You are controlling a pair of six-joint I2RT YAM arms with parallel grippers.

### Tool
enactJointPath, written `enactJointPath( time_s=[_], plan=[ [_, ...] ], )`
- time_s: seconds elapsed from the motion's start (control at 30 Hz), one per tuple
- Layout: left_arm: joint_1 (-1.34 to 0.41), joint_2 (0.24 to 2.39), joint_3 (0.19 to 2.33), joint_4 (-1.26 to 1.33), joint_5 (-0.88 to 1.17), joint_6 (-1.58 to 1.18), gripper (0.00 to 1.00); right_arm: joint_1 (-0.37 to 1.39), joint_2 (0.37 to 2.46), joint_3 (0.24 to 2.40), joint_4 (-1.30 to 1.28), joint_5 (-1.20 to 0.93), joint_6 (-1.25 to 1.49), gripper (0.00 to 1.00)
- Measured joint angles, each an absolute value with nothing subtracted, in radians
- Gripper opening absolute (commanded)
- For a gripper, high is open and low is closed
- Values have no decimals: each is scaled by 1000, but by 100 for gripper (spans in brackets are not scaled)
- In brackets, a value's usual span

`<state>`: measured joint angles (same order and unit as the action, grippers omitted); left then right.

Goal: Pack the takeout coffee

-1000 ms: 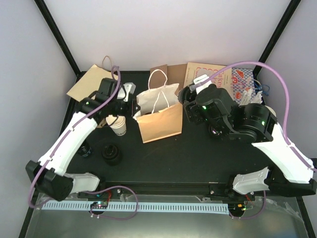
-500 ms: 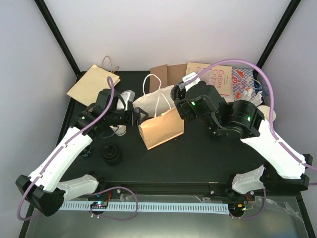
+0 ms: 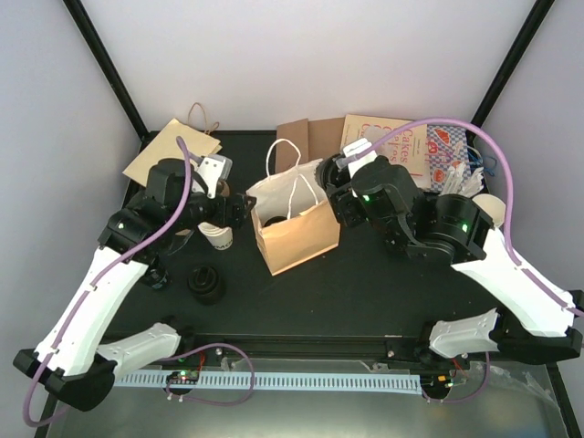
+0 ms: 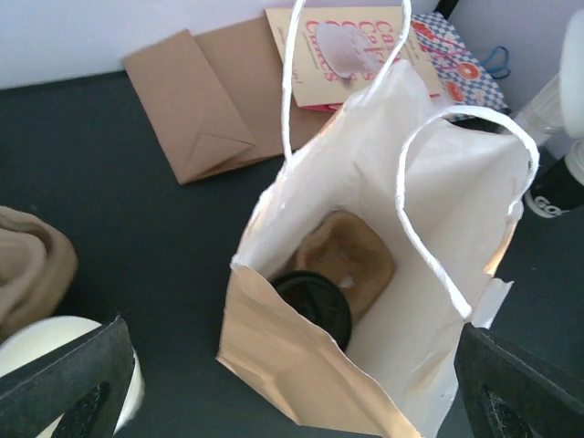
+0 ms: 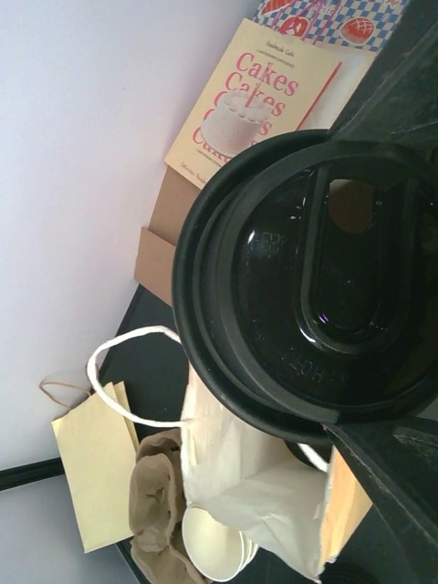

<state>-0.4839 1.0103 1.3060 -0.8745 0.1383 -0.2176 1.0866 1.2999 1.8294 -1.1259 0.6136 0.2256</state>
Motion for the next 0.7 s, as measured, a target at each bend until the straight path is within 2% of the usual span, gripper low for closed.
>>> enactJointPath(
  time_s=[0.23,0.5,0.7],
  plan=[
    [-405,1072,1370,-862,204,-75,99,1087,1260,1802,-1123,604,235,72],
    [-400,1237,1480,-860,288,78,98,1087,1217,1780,-1126,597,254,72],
    [-400,1346,1530,-887,324,169,92,1087,1216,1774,-1129,587,265,72]
  ],
)
